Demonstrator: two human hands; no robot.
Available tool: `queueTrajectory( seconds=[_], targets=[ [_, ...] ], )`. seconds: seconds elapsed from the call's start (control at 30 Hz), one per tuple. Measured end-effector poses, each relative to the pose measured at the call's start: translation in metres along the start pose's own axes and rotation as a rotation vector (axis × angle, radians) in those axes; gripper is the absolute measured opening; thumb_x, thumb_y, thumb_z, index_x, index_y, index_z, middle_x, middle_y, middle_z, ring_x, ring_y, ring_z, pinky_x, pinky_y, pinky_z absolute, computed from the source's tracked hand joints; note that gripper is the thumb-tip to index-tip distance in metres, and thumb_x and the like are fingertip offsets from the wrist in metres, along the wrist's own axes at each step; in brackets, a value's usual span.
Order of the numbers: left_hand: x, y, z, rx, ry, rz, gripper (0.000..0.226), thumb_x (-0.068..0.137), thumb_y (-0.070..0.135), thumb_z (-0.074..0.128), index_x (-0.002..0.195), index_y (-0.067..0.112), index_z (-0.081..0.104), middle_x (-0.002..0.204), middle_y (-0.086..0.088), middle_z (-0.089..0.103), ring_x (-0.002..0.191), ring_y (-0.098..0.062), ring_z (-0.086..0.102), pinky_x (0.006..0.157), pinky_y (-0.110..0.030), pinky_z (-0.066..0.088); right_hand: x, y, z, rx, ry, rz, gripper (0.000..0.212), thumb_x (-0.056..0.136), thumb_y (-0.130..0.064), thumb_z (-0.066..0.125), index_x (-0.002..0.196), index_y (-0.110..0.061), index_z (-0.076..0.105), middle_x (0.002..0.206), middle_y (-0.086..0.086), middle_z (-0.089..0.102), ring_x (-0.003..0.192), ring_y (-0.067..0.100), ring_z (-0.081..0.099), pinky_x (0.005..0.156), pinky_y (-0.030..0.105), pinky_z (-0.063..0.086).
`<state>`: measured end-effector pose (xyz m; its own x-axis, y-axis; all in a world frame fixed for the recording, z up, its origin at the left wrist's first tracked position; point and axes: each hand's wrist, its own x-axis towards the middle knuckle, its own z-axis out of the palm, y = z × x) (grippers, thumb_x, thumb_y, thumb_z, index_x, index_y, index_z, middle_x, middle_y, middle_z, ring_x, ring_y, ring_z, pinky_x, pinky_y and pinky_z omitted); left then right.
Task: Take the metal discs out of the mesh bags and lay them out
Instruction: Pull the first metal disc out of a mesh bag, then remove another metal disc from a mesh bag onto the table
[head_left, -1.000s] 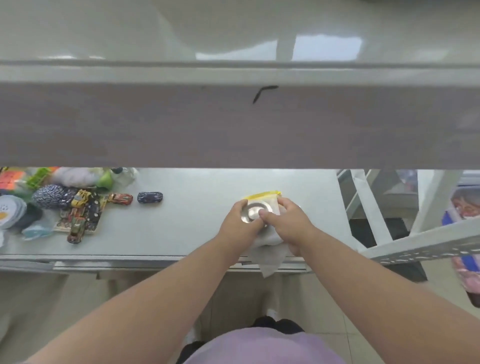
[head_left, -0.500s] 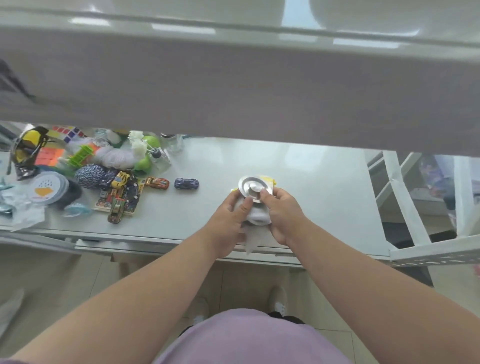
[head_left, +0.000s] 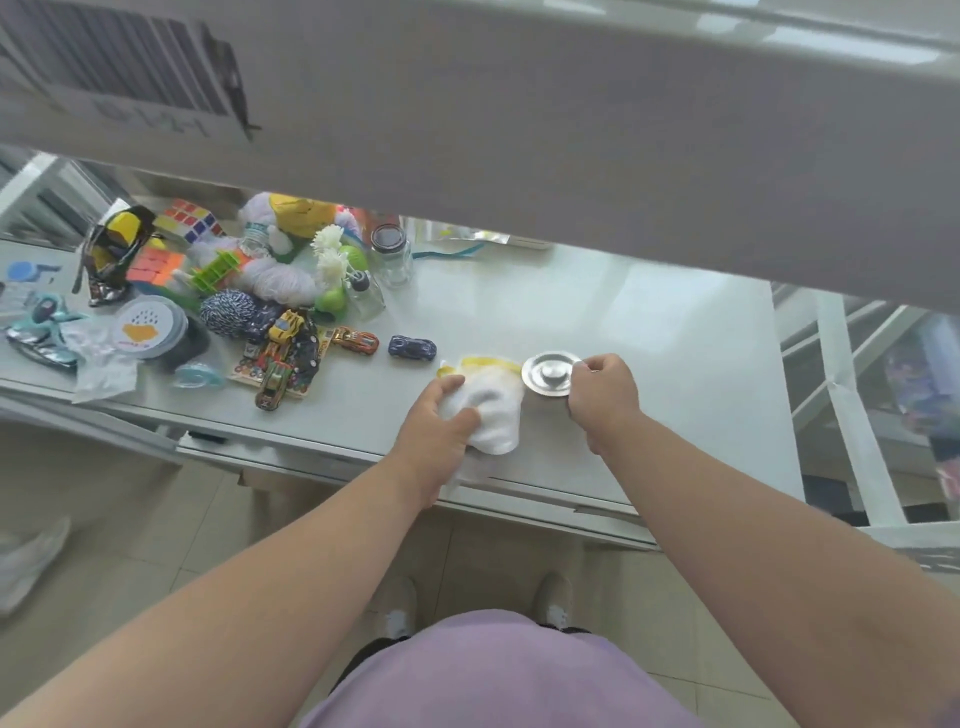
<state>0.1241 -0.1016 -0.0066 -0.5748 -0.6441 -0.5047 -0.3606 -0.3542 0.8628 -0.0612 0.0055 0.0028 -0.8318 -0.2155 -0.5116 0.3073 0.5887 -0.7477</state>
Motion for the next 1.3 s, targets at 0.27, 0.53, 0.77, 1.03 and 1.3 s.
queueTrajectory(
  seconds=[0.27,0.53,0.77,1.03,1.3],
  targets=[
    [0.0,-0.006,-0.006,-0.12,0.045,-0.054,0.059,0.084,0.023,0.073,0.14,0.022,0.053,0.126,-0.007,0.073,0.109,-0.024,0.074,0.09,-0.043,0.063,0.028,-0.012,-0.006,0.18,-0.072,0.072,0.019,0.101,-0.027,0.058,0.119,-0.022,0.058,0.085,0.005,0.079,0.08,0.016,0.08,0.095,0.049,0.06],
    [0.004,-0.007,0.0,-0.27,0.009,-0.113,0.05,0.091,0.034,0.077,0.132,0.021,0.052,0.129,-0.019,0.07,0.101,-0.032,0.071,0.085,-0.051,0.058,-0.052,0.024,0.001,0.248,-0.481,0.129,0.023,0.104,-0.023,0.063,0.108,-0.001,0.07,0.098,0.018,0.073,0.076,0.027,0.075,0.073,0.035,0.065],
    [0.006,-0.003,0.005,-0.216,0.007,-0.089,0.032,0.106,0.033,0.064,0.132,0.023,0.049,0.127,-0.014,0.068,0.105,-0.035,0.072,0.083,-0.051,0.066,-0.062,0.026,0.002,0.359,-0.501,0.096,0.05,0.096,-0.047,0.07,0.124,-0.006,0.072,0.116,0.024,0.076,0.088,0.034,0.075,0.08,0.04,0.063],
    [0.004,-0.001,0.001,-0.235,-0.031,-0.091,0.02,0.107,0.025,0.063,0.127,0.024,0.064,0.127,-0.013,0.075,0.115,-0.034,0.075,0.083,-0.042,0.064,-0.062,0.033,0.001,0.354,-0.507,0.126,0.023,0.102,-0.019,0.063,0.113,-0.001,0.074,0.111,0.023,0.079,0.085,0.028,0.076,0.091,0.047,0.061],
    [0.003,-0.013,-0.012,-0.171,-0.045,-0.172,0.022,0.105,0.007,0.062,0.124,0.012,0.073,0.122,-0.019,0.079,0.116,-0.042,0.074,0.1,-0.062,0.059,-0.053,0.039,0.01,0.381,-0.435,0.202,0.022,0.099,-0.014,0.063,0.117,-0.006,0.074,0.114,0.026,0.077,0.096,0.039,0.079,0.086,0.053,0.064]
  ],
)
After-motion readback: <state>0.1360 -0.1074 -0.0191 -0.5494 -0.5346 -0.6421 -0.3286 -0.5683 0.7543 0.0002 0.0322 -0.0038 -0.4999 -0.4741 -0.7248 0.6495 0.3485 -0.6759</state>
